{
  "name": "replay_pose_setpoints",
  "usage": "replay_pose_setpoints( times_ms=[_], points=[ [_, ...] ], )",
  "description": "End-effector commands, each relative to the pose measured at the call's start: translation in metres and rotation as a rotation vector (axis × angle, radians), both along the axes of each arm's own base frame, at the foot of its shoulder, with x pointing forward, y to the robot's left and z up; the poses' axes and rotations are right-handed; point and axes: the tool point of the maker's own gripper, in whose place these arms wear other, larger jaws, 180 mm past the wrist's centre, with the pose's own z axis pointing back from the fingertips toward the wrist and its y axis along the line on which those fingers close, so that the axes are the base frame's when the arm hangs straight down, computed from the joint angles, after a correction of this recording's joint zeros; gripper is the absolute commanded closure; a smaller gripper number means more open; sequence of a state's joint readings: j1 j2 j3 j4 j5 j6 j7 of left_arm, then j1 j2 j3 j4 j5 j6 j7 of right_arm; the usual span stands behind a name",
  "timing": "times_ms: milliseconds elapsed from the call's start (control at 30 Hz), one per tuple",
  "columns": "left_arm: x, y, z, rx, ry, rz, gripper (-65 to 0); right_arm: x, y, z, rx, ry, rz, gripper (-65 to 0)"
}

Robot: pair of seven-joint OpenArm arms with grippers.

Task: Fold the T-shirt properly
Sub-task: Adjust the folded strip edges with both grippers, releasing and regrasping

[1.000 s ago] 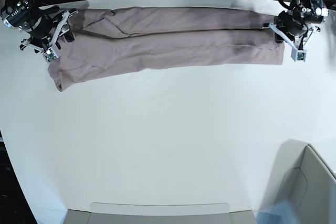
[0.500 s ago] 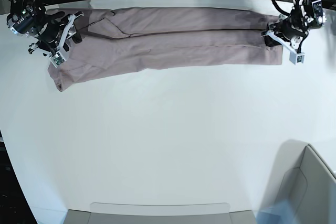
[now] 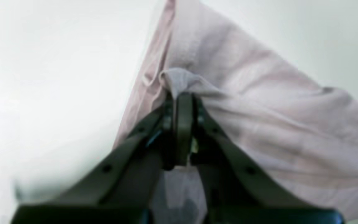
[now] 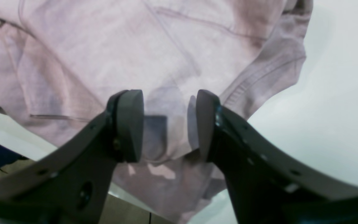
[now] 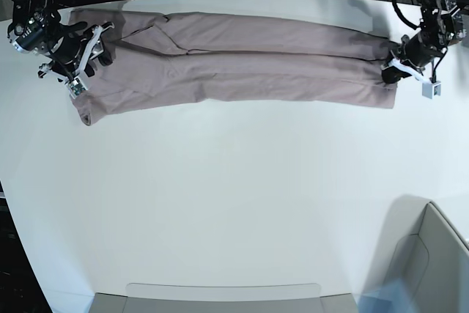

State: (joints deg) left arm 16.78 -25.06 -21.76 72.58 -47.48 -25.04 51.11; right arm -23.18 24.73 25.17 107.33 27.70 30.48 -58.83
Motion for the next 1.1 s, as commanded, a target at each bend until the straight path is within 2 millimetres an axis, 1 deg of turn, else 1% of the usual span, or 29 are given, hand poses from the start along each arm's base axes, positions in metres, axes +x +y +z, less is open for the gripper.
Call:
replay_pose_setpoints(
  times_ms=[0, 67, 100, 200, 267, 467, 567, 600, 633, 700, 733, 900, 1000, 1067],
  points=[
    [-0.055, 0.02, -0.028, 0.086, 0.241, -0.023, 0.0, 0.01, -0.003, 0.012, -0.001, -0.047, 0.006, -27.4],
    [-0.055, 0.036, -0.019, 0.093, 0.214, 0.014, 0.0, 0.014, -0.003, 0.014, 0.0, -0.061, 0.003, -27.4],
    [-0.058, 0.042, -0.017, 0.099, 0.21, 0.034, 0.0, 0.015, -0.003, 0.015, 0.0, -0.062, 0.003, -27.4],
    [-0.056, 0.056, -0.01, 0.13, 0.206, 0.029, 0.0, 0.015, -0.003, 0.015, 0.0, -0.064, 0.003, -27.4],
    [-0.052, 0.057, -0.007, 0.138, 0.196, 0.021, 0.0, 0.016, -0.003, 0.016, 0.0, -0.066, 0.004, -27.4],
    [-0.016, 0.053, 0.029, 0.21, 0.072, -0.042, -0.5, 0.019, -0.001, 0.018, 0.0, -0.073, 0.008, -27.4],
    [-0.018, 0.049, 0.04, 0.241, 0.056, -0.076, -11.1, 0.019, -0.002, 0.018, -0.001, -0.075, 0.006, -27.4],
    [-0.015, 0.047, 0.046, 0.256, 0.039, -0.091, -14.0, 0.019, -0.003, 0.018, -0.002, -0.075, 0.006, -27.4],
    [-0.014, 0.045, 0.053, 0.271, 0.025, -0.107, -15.5, 0.019, -0.003, 0.018, -0.002, -0.075, 0.006, -27.4],
    [-0.009, 0.041, 0.064, 0.296, -0.002, -0.131, -15.7, 0.019, -0.002, 0.018, -0.002, -0.073, 0.007, -27.4],
    [-0.011, 0.043, 0.066, 0.306, 0.011, -0.127, -15.8, 0.018, -0.001, 0.017, -0.002, -0.07, 0.01, -27.4],
    [-0.014, 0.059, 0.072, 0.391, 0.069, -0.041, -16.0, 0.018, 0.0, 0.016, 0.0, -0.067, 0.012, -27.4],
    [-0.015, 0.059, 0.072, 0.392, 0.074, -0.04, -16.0, 0.019, 0.0, 0.017, 0.0, -0.07, 0.012, -27.4],
    [-0.014, 0.064, 0.073, 0.402, 0.079, -0.044, -16.6, 0.019, -0.001, 0.017, -0.001, -0.068, 0.011, -27.4]
  ],
)
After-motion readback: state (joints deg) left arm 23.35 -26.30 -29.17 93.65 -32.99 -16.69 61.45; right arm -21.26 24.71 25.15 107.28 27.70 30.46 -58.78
